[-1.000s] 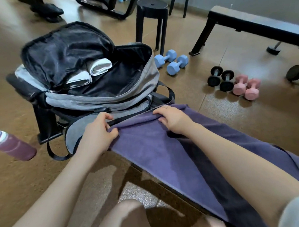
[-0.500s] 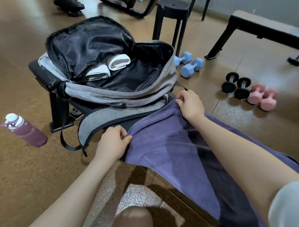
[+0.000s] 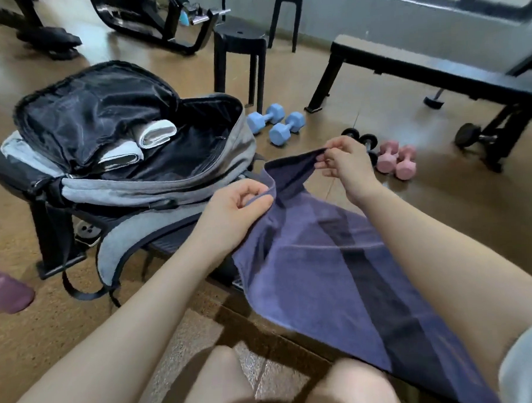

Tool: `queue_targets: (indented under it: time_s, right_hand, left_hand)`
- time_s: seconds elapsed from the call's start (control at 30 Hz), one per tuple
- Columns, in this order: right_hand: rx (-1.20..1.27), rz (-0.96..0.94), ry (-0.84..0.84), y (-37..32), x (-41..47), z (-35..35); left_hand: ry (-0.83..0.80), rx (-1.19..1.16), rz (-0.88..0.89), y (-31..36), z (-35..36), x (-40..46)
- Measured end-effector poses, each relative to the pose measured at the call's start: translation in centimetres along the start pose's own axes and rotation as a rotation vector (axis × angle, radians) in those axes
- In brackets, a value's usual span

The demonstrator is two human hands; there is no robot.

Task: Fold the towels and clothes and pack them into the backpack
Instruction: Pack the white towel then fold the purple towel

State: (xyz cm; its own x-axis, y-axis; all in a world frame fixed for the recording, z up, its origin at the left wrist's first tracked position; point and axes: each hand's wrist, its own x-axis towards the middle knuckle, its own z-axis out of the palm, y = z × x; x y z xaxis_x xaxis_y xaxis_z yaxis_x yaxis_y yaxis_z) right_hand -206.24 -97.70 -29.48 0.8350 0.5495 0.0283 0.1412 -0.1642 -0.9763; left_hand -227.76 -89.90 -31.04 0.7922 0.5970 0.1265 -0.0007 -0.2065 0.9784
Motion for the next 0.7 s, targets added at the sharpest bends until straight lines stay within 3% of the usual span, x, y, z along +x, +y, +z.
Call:
queue_targets:
  time_s: [0.07, 0.3, 0.4, 0.47, 0.53, 0.6, 0.7]
  right_hand:
    - [0.010, 0.075, 0.064, 0.7, -1.7, -3.6]
    - [-0.297, 0.150, 0.305, 6.4, -8.5, -16.5]
    - [-0.239, 0.189, 0.406, 7.9, -10.4, -21.2]
    - [-0.179, 0.228, 0.422, 9.2, -11.2, -23.5]
    - [-0.275, 0.247, 0.353, 10.6, -12.1, -24.9]
    - [-0.485, 0.231, 0.230, 12.1, -12.8, -25.6]
    - [-0.626, 0.159, 0.125, 13.5, -13.2, -25.8]
  left_hand:
    - [-0.151, -0.023, 0.006, 1.0, 3.2, -0.1]
    - [-0.523, -0.073, 0.075, 3.4, 15.3, -1.8]
    - [-0.677, -0.127, 0.103, 4.3, 19.6, -3.0]
    - [-0.817, -0.069, 0.150, 4.2, 21.8, -3.6]
    - [-0.948, 0.106, 0.202, 3.4, 23.6, -3.7]
    - [-0.955, 0.333, 0.271, 1.7, 25.1, -3.0]
    - [-0.771, 0.486, 0.307, 0.2, 27.0, -0.6]
